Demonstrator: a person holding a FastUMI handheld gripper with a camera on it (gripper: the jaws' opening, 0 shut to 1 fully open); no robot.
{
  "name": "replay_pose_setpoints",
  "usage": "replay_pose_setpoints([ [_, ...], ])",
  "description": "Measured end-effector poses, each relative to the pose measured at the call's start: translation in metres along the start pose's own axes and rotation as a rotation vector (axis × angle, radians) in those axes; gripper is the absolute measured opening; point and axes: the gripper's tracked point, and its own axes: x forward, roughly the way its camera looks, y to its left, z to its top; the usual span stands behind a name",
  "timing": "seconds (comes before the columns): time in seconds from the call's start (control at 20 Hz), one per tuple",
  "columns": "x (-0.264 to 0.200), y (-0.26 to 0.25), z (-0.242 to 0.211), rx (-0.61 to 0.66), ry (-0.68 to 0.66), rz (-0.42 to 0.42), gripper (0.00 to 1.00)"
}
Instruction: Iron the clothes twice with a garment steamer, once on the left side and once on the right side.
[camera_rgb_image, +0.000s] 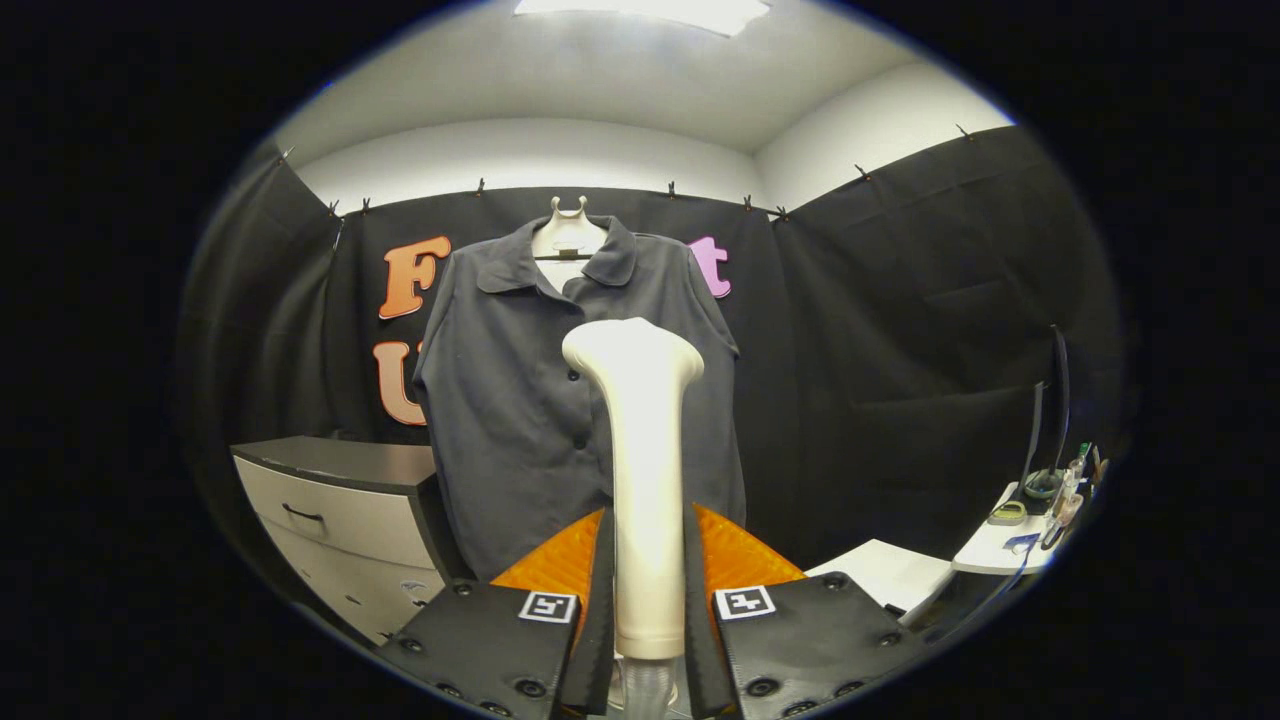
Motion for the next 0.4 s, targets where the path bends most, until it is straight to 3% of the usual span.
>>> replay_pose_setpoints([
  [0.4,-0.002,-0.0026,0.0048,0.001,-0.011,-0.006,0.37],
])
